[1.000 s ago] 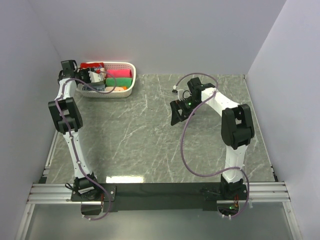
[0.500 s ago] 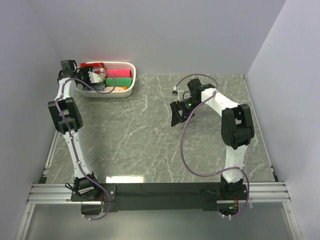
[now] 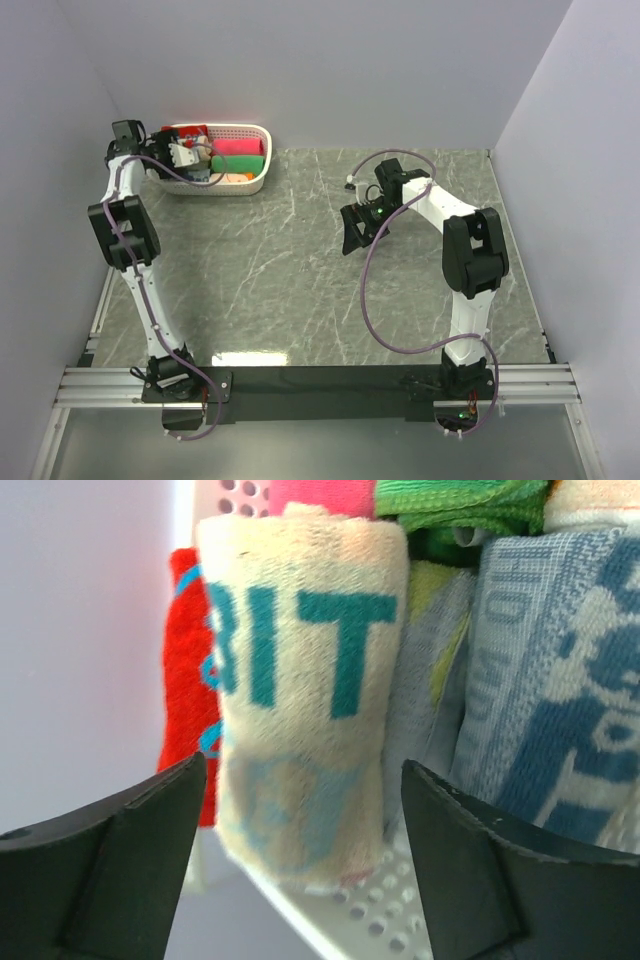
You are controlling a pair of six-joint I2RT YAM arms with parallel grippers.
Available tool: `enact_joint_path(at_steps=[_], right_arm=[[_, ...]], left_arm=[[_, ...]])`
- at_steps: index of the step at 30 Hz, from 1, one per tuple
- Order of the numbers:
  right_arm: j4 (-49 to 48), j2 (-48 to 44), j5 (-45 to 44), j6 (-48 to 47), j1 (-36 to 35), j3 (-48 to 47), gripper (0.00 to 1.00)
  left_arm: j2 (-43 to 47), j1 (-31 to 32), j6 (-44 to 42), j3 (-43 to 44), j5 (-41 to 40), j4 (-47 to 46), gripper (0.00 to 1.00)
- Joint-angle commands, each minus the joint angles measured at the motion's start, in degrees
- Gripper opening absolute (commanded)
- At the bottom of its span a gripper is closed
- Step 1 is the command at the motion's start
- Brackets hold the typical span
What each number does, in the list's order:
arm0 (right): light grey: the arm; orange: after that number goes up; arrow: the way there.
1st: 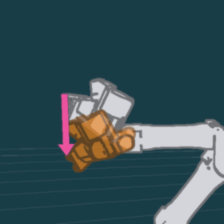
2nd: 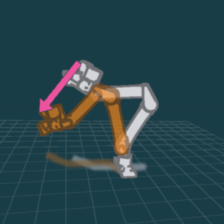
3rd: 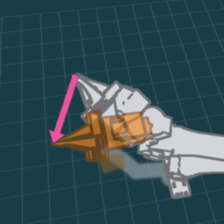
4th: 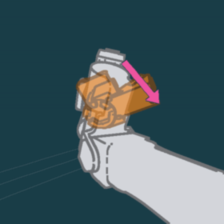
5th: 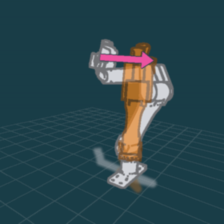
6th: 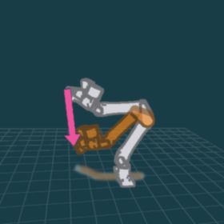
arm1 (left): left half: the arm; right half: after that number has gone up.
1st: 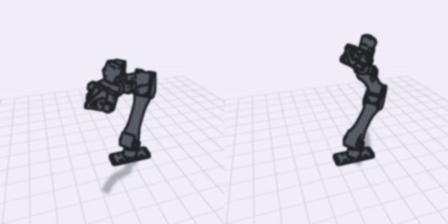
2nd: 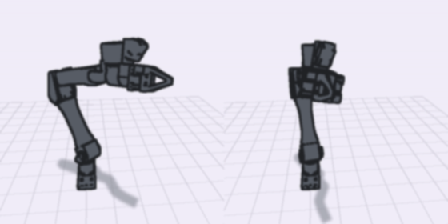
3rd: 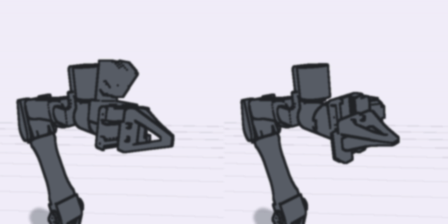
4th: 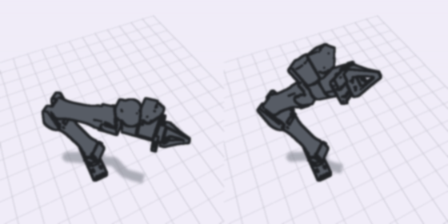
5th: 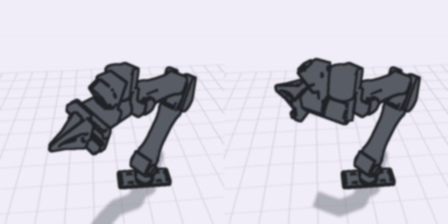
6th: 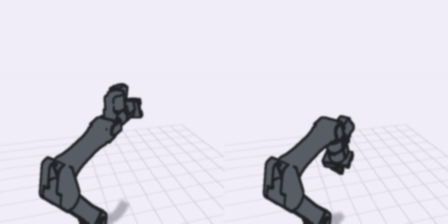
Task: Roll the towels
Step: Place the rolled towel into the container
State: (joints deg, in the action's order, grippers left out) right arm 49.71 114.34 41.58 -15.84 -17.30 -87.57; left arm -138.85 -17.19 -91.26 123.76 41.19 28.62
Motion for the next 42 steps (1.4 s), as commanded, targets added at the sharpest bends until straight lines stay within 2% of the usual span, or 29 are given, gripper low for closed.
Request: enact_joint_path(at_steps=[1, 9, 12, 16, 19, 21, 22, 25, 27, 29, 30, 33, 36, 37, 38, 42], right_arm=[[-0.58, -1.84, 1.22, 0.37, 0.51, -0.32, 1.0], [-0.76, -2.99, 1.05, 0.28, 0.6, 0.21, 1.0], [-0.15, -3.6, 1.13, 0.1, 1.48, -0.75, 1.0], [1.35, -4.48, 1.75, -0.33, 4.02, -2.34, 1.0], [2.67, -5.27, 1.92, -0.86, 6.57, -4.09, 1.0], [3.11, -5.97, 1.31, -0.86, 8.32, -5.24, 1.0], [3.11, -6.76, 1.22, -0.69, 9.03, -5.59, 1.0], [2.58, -9.04, 0.69, 0.36, 11.84, -6.65, 1.0], [1.1, -11.23, 0.0, 1.5, 13.86, -6.04, 1.0], [-0.84, -13.17, -0.88, 2.9, 15.1, -4.64, 1.0], [-2.93, -15.01, -2.54, 3.44, 16.23, -2.71, 1.0], [-5.41, -17.22, -4.66, 5.72, 17.04, 0.81, 1.0], [-6.47, -20.9, -7.21, 7.39, 17.04, 4.59, 1.0], [-6.91, -21.61, -8.44, 8.09, 16.95, 5.73, 1.0], [-7.17, -22.23, -8.8, 9.23, 16.95, 7.92, 1.0], [-8.66, -26.7, -7.4, 10.03, 17.04, 15.92, 1.0]], left_arm=[[5.25, -0.47, -2.07, -0.8, 2.32, 2.4, 0.84], [9.11, -1.0, -3.39, -2.65, 3.81, 6.0, 0.93], [11.92, -1.27, -3.22, -2.48, 5.21, 11.43, 0.99], [15.97, -1.27, -0.85, -1.6, 5.92, 18.39, 0.99], [19.22, -0.83, 9.67, -1.16, 4.43, 19.71, 1.0], [21.77, 0.4, 20.73, -1.59, 0.93, 19.37, 0.99], [22.56, 1.36, 30.61, -1.86, -6.66, 17.45, 0.99], [25.19, 7.07, 40.51, -3.7, -21.44, 19.53, 0.99], [25.99, 9.1, 45.97, -4.23, -20.9, 23.39, 0.99], [27.22, 9.8, 53.88, -5.28, -16.17, 28.85, 0.99], [28.27, 10.33, 60.26, -7.2, -13.88, 29.38, 0.99], [30.73, 10.86, 69.35, -10.9, -10.61, 28.34, 1.0], [36.26, 11.91, 78.15, -18.89, -8.5, 22.2, 1.0], [39.76, 13.05, 80.52, -24.22, -8.76, 20.35, 0.99], [41.71, 14.02, 81.41, -27.14, -11.63, 15.55, 1.0], [49.88, 19.46, 86.06, -43.56, -20.76, 7.35, 0.99]])
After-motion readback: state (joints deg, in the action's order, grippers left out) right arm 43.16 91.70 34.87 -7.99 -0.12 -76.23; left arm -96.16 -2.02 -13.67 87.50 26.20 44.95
